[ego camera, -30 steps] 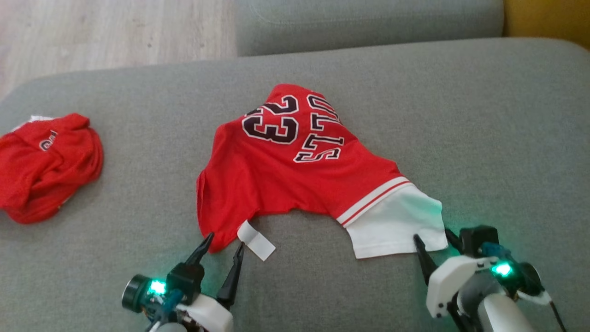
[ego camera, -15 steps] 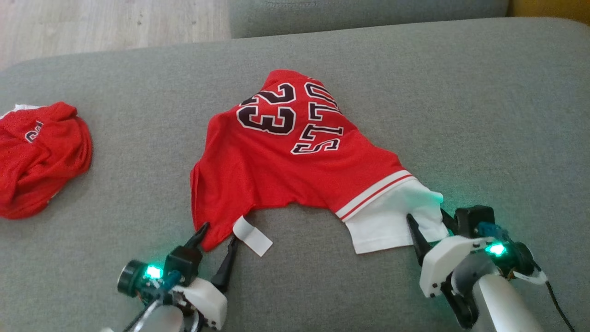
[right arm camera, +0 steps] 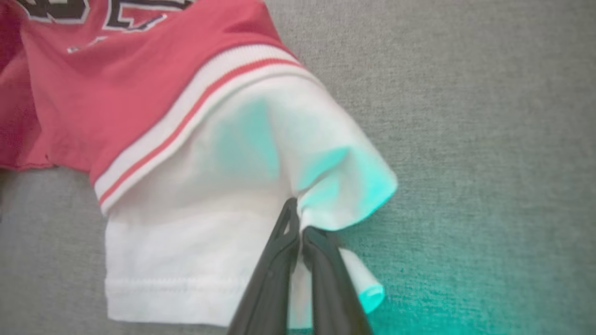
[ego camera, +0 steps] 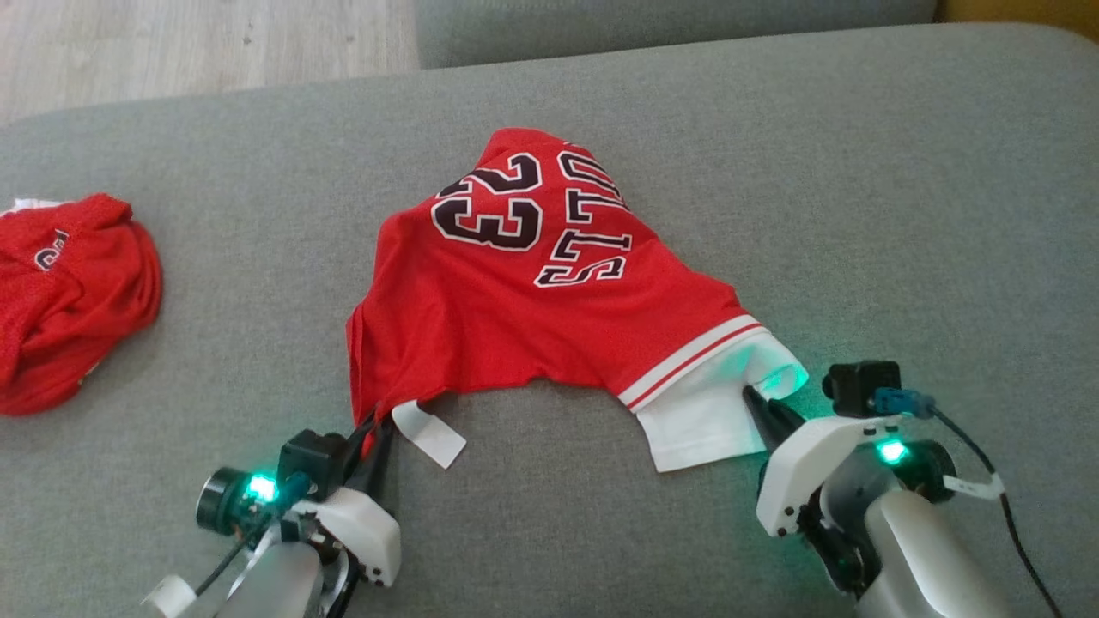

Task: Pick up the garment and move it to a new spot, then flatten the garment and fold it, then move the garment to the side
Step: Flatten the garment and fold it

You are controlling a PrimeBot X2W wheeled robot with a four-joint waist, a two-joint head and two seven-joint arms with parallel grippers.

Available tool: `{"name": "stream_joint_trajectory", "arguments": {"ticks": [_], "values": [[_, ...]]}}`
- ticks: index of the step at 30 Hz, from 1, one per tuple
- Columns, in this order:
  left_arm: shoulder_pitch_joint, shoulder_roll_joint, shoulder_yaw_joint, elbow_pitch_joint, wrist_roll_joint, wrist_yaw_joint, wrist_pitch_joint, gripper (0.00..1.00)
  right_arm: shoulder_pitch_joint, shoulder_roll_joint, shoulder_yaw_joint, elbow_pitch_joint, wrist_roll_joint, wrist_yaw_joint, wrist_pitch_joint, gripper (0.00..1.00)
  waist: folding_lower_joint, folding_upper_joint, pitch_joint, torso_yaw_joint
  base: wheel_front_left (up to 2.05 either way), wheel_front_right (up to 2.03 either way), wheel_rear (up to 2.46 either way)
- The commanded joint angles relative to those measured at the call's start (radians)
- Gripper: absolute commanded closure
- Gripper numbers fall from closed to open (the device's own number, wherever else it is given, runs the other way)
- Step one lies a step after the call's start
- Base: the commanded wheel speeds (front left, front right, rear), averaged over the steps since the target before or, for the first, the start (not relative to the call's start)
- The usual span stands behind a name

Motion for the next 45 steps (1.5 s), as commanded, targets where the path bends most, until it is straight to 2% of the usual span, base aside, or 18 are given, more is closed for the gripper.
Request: {"name": "stream_joint_trajectory", "arguments": {"ticks": [1, 6, 10, 12, 15, 18, 20, 22, 26, 31, 32, 36, 39, 41, 45], "values": [[0.023, 0.035, 0.029, 0.011, -0.015, 0.002, 0.013, 1.00, 0.019, 0.014, 0.033, -0.018, 0.024, 0.008, 0.012, 1.00, -0.0001, 0.0000, -0.013, -0.001, 0.00, 0.00, 0.00], [0.071, 0.068, 0.024, -0.135, -0.116, 0.000, 0.010, 1.00, 0.058, 0.014, -0.011, -0.188, 0.179, 0.008, 0.018, 1.00, -0.0001, 0.0000, -0.072, 0.003, 0.00, 0.00, 0.00], [0.141, 0.155, -0.009, -0.411, -0.267, 0.000, 0.059, 1.00, 0.121, 0.006, -0.098, -0.449, 0.329, 0.008, 0.074, 1.00, -0.0001, 0.0000, -0.127, 0.011, 0.00, 0.00, 0.00], [0.181, 0.202, -0.003, -0.617, -0.391, 0.000, 0.123, 1.00, 0.153, 0.002, -0.173, -0.602, 0.394, 0.008, 0.106, 1.00, -0.0001, 0.0000, -0.146, 0.018, 0.00, 0.00, 0.00], [0.226, 0.300, 0.034, -0.928, -0.523, 0.000, 0.241, 1.00, 0.185, 0.004, -0.280, -0.820, 0.468, 0.008, 0.183, 1.00, -0.0001, 0.0000, -0.156, 0.020, 0.00, 0.00, 0.00], [0.239, 0.361, 0.068, -1.202, -0.653, 0.000, 0.358, 1.00, 0.181, 0.010, -0.371, -1.001, 0.538, 0.008, 0.264, 1.00, -0.0001, 0.0000, -0.160, 0.015, 0.00, 0.00, 0.00], [0.228, 0.381, 0.093, -1.345, -0.755, 0.007, 0.436, 1.00, 0.154, 0.013, -0.422, -1.087, 0.581, 0.008, 0.316, 1.00, -0.0001, 0.0000, -0.160, 0.006, 0.00, 0.00, 0.00], [0.195, 0.406, 0.121, -1.455, -0.828, 0.034, 0.508, 1.00, 0.108, 0.013, -0.471, -1.141, 0.626, 0.008, 0.355, 1.00, -0.0001, 0.0000, -0.156, -0.005, 0.00, 0.00, 0.00], [0.076, 0.446, 0.157, -1.588, -0.958, 0.088, 0.647, 1.00, -0.043, 0.014, -0.557, -1.181, 0.653, 0.008, 0.446, 1.00, -0.0001, 0.0000, -0.131, -0.026, 0.00, 0.00, 0.00], [-0.140, 0.501, 0.161, -1.594, -1.015, 0.137, 0.796, 1.00, -0.315, 0.014, -0.623, -1.114, 0.591, 0.008, 0.592, 1.00, -0.0001, 0.0000, -0.012, -0.039, 0.00, 0.00, 0.00], [-0.140, 0.501, 0.161, -1.594, -1.015, 0.137, 0.796, 1.00, -0.315, 0.014, -0.623, -1.114, 0.591, 0.008, 0.592, 1.00, -0.0001, 0.0000, -0.012, -0.039, 0.00, 0.00, 0.00], [-0.363, 0.524, 0.139, -1.453, -0.986, 0.125, 0.869, 1.00, -0.580, 0.014, -0.626, -0.961, 0.506, 0.008, 0.652, 1.00, -0.0001, 0.0000, 0.150, -0.036, 0.00, 0.00, 0.00], [-0.528, 0.487, 0.099, -1.262, -0.947, 0.095, 0.872, 1.00, -0.762, 0.014, -0.576, -0.812, 0.397, 0.008, 0.634, 1.00, -0.0001, 0.0000, 0.253, -0.032, 0.00, 0.00, 0.00], [-0.640, 0.467, 0.069, -1.127, -0.885, 0.065, 0.850, 1.00, -0.873, 0.014, -0.547, -0.708, 0.327, 0.008, 0.587, 1.00, -0.0001, 0.0000, 0.314, -0.029, 0.00, 0.00, 0.00], [-0.859, 0.394, 0.043, -0.856, -0.745, 0.035, 0.700, 1.00, -1.084, 0.014, -0.516, -0.499, 0.236, 0.008, 0.441, 1.00, -0.0001, 0.0000, 0.414, -0.022, 0.00, 0.00, 0.00]]}}
